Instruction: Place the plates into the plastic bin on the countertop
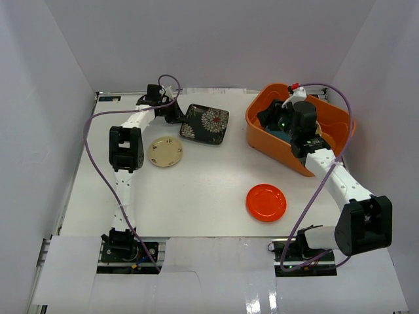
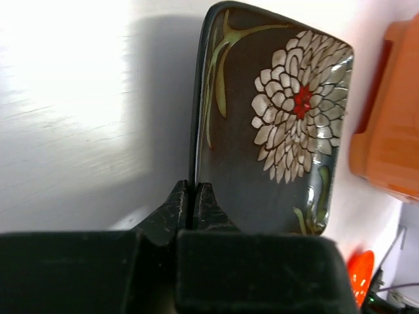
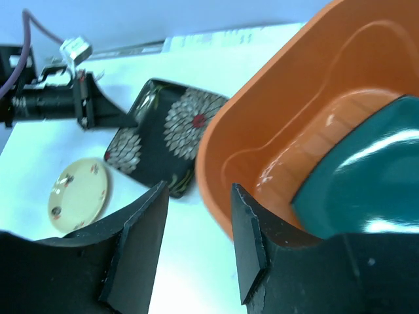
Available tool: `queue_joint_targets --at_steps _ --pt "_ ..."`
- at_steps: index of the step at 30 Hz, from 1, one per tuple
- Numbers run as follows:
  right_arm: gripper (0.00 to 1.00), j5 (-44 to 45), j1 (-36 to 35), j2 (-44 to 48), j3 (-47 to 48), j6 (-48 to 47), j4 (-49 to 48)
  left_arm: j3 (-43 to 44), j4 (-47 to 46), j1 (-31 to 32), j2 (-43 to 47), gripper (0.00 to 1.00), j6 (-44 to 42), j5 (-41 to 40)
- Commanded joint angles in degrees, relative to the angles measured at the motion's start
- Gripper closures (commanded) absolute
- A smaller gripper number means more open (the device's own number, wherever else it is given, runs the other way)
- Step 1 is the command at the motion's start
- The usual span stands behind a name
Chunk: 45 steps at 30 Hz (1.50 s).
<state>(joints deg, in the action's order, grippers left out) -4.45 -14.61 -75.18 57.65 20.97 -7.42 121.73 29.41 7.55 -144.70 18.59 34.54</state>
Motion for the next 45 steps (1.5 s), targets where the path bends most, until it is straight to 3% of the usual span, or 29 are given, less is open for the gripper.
queue_joint_targets --at_steps 1,6,8,11,13,14,18,24,29,34,37,38,39,41,45 --pt "0.51 -2.8 -1.5 -0.6 -0.8 1.7 -3.6 -3.3 -0.9 0.6 1.9 1.0 -0.8 -0.8" --pt "0.48 -5.7 -2.4 -1.2 -1.0 3.3 -4.2 -10.4 -6.3 -0.1 7.1 1.0 2.2 1.7" --pt "0.46 -7.2 -3.7 -1.7 -0.6 4.0 -4.4 -14.7 -13.6 -2.0 12.1 1.0 8.0 5.1" --pt "0.38 -10.5 -6.3 -3.0 1.1 4.0 -4.3 -25.8 -27.4 -5.2 18.5 1.0 19.8 12.7" --pt "0.29 -15.2 -8.2 -4.4 2.5 3.8 -5.2 -32.2 -32.5 -6.1 25.0 1.0 23.8 14.6" --pt "0.29 -15.2 -8.9 -4.9 2.9 3.9 -5.4 -33.9 -33.3 -6.2 27.0 1.0 24.2 15.0" --pt "0.12 -14.9 -12.0 -7.4 5.1 4.3 -4.5 -43.6 -40.3 -7.1 37.7 1.0 29.3 17.0" --pt "0.01 -13.1 -13.9 -10.9 7.7 5.1 -1.4 -56.6 -43.2 -7.4 52.5 1.0 31.4 16.4" --pt "0.0 -15.5 -13.9 -12.2 8.8 6.4 -1.3 -68.1 -42.1 -6.8 63.6 1.0 29.9 17.3" --pt "0.18 -18.7 -14.0 -12.2 7.1 10.7 -5.6 -73.6 -40.6 -6.6 70.7 1.0 28.5 19.3" --pt "0.52 -20.1 -14.0 -13.0 5.7 12.7 -7.5 -75.1 -40.7 -6.3 74.5 1.0 28.7 20.0" --pt "0.7 -21.8 -14.0 -13.3 5.1 14.4 -8.7 -75.3 -40.9 -6.2 75.3 1.0 29.0 20.0" --pt "0.78 -23.0 -14.0 -13.6 5.1 15.1 -9.4 -75.7 -41.3 -6.1 76.7 1.0 29.5 20.0" --pt "0.84 -27.2 -14.0 -14.3 5.5 16.9 -11.2 -75.9 -42.8 -6.1 78.0 1.0 31.2 20.7" --pt "0.8 -27.0 -14.1 -13.6 8.4 16.7 -8.6 -75.9 -43.8 -5.8 80.5 0.94 32.6 20.9"
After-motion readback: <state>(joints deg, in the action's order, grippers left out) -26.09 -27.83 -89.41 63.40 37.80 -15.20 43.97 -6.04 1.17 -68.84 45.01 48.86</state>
